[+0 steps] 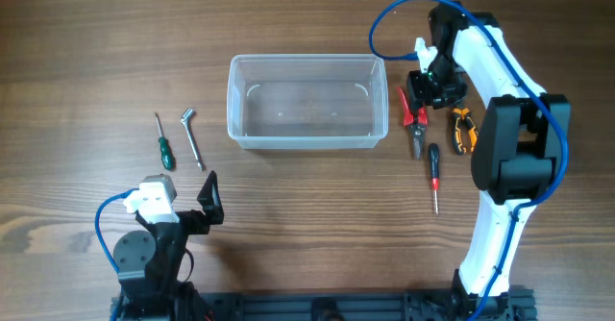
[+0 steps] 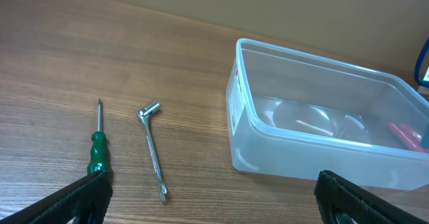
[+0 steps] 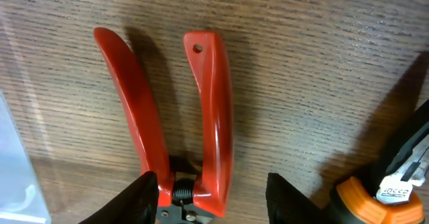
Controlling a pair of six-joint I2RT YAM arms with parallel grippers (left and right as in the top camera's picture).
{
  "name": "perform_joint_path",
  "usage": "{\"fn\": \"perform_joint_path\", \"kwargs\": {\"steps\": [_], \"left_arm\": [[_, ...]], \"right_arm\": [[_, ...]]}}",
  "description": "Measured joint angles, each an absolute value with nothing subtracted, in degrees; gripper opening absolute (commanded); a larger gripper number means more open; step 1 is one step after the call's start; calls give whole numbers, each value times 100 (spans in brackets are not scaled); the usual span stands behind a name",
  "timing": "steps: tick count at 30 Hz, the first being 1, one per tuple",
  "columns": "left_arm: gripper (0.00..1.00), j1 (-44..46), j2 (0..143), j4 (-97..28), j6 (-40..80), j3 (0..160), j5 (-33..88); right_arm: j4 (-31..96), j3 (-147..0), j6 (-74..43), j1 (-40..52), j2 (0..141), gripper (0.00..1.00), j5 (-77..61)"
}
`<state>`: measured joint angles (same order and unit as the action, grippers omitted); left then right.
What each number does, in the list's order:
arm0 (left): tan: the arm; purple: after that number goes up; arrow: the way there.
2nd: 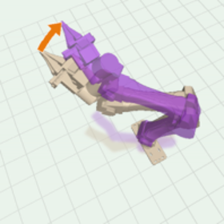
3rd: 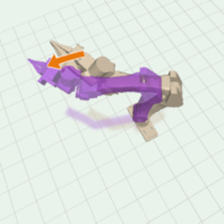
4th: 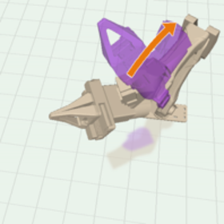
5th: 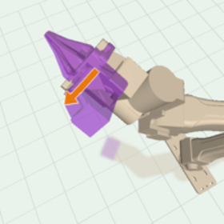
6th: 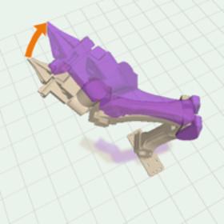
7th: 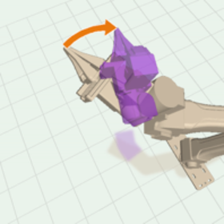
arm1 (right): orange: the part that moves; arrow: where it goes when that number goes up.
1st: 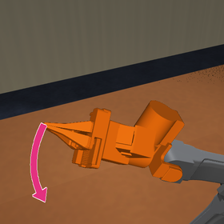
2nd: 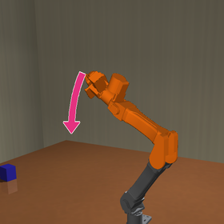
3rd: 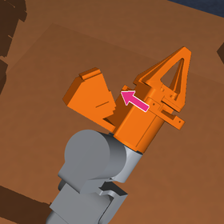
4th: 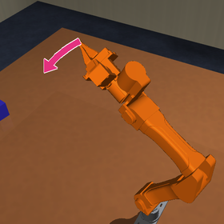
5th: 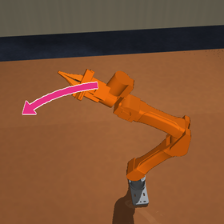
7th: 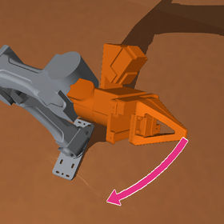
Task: Pack container
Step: 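Move the right gripper over the red-handled snips and grasp them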
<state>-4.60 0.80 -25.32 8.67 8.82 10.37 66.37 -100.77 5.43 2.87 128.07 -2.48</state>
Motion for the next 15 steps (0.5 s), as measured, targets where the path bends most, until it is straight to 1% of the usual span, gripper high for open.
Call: {"fn": "perform_joint_path", "kwargs": {"steps": [7,9,10,15], "left_arm": [[100,-460,80,-2532,867,882,1037],[100,-460,80,-2532,867,882,1037],[100,-460,78,-2534,867,882,1037],[100,-460,80,-2532,867,882,1037]], "right_arm": [[6593,-10075,543,283,13021,51,-242],[6543,-10055,543,283,13082,49,-209],[6517,-10040,539,283,13082,45,-207],[6410,-9944,473,266,13039,12,-99]]}}
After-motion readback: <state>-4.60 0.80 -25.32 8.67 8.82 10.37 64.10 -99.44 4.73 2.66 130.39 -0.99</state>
